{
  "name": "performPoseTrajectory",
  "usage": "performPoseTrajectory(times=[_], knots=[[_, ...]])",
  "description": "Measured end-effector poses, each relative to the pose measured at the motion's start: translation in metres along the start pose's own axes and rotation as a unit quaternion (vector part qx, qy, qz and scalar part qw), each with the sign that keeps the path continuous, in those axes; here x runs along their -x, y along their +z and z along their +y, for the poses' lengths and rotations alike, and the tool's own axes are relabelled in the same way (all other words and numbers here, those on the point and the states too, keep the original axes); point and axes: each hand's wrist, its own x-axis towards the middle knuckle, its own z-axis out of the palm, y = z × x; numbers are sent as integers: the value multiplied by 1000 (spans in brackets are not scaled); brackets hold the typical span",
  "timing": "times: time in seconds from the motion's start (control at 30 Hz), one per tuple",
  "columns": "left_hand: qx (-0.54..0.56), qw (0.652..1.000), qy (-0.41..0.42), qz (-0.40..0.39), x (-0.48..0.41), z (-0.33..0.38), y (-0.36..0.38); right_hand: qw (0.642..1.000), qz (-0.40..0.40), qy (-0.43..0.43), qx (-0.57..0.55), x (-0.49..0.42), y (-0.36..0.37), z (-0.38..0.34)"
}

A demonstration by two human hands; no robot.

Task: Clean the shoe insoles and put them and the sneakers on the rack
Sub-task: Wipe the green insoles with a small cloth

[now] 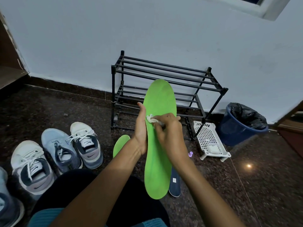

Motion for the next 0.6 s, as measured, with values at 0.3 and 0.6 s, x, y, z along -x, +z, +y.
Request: performPoseTrajectory(times=[0.3,0.6], knots=[[47,999,23,4,-3,10,0,999,-7,-15,-27,30,2,-3],[50,998,34,27,0,14,1,1000,-3,-4,-12,27,7,3]])
